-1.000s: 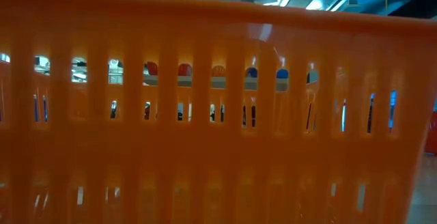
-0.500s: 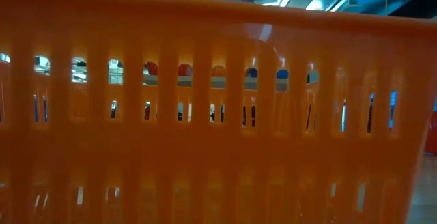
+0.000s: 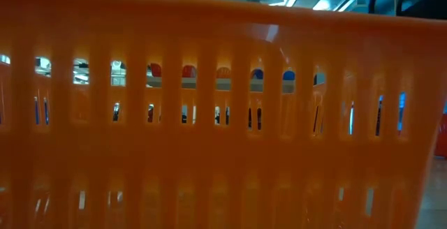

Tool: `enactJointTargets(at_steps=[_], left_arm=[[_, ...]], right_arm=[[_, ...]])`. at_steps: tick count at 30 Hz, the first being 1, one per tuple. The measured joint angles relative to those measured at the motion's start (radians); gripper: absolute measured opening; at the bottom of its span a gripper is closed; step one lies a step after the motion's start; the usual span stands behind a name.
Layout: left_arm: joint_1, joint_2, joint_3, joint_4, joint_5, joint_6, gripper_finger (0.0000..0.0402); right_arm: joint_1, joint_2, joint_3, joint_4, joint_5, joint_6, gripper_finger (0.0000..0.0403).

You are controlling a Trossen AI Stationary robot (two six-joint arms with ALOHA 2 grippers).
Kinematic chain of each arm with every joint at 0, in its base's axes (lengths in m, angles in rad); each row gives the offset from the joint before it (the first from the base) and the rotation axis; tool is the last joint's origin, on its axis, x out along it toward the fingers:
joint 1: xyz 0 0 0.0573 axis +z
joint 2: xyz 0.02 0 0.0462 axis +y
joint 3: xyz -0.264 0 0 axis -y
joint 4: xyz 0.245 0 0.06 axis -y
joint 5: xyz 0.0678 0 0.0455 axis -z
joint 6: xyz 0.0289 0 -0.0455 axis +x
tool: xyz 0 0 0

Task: Stack baskets on shelf by color
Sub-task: Stack the orange basket into the orange basket on the shelf

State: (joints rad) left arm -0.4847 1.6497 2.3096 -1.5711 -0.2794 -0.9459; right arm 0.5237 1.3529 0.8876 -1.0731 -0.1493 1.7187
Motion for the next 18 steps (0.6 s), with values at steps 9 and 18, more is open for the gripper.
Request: enactJointTargets(at_steps=[9,18], left_arm=[[-0.002,-0.002,-0.018,0.005,0.0,-0.014,0.0049],[-0.01,0.001,-0.313,0.003,0.095,-0.072,0.0049]], right_arm=[[-0.026,0.0,0.034,0.068,-0.003,-0.029,0.0126],[-0.021,-0.001,0.159,0.306,0.189,-0.359,0.0126]])
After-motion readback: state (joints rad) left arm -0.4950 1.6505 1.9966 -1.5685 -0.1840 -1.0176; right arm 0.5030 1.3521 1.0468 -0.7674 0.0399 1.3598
